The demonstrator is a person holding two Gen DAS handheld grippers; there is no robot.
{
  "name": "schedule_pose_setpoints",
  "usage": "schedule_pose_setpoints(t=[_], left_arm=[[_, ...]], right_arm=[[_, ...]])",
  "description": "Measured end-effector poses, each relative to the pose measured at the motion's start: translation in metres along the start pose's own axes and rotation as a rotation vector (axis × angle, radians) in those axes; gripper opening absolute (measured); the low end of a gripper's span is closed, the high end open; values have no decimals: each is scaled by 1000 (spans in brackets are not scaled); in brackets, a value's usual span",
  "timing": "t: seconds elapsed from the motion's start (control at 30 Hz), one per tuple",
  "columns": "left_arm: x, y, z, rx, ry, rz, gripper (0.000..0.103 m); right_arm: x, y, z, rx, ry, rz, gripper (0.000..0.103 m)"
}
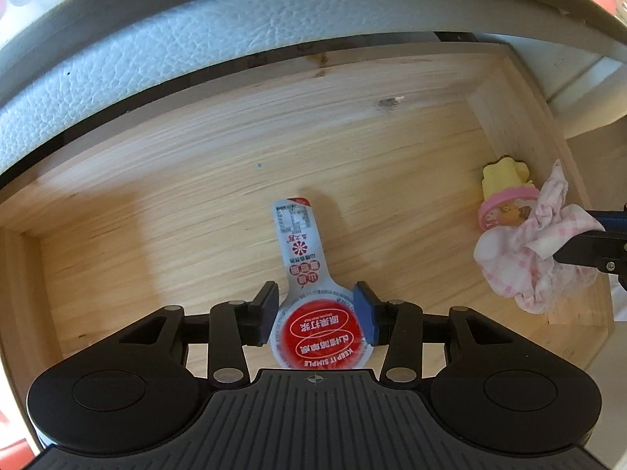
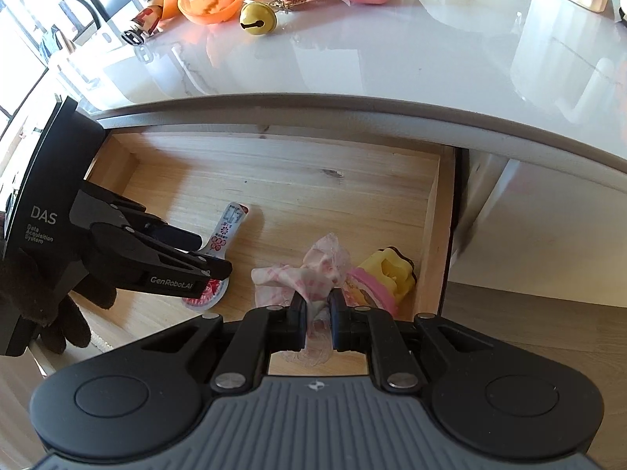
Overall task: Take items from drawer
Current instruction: 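Grasp the red-white spoon-shaped pouch with the left tool while the right holds the cloth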
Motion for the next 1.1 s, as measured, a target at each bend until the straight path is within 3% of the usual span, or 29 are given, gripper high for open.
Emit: schedule_pose_setpoints(t=[0.17,0.43,0.57,0.67,0.8,1.1], left_arm=[[-3,0,2,16,-4,21,51],[-19,-2,8,76,23,149,55],[-22,-1,5,84,-72,137,49],[-21,-4,-6,68,-24,246,49],[-22,-18,-13,107,-45,348,49],[-18,-18,-4,149,-37,339,52]], right_arm=[[0,0,1,1,0,-1,11],[3,1,0,-12,7,-8,12],[4,1,-3,-24,10,-10,12],[4,0,-5,-30,15,-12,12],[6,1,-6,-41,31,-16,12],[9,1,-4,-38,23,-25,12]])
Point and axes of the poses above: each gripper's, at about its wrist camera, not at the fingertips, and z roughly the way its jaws point, x to its left, y to its top, the point moved 6 cm from there along z, roughly the way its jaws point, and after that the axes turned 5 degrees about -x, right-handed, at the moved point
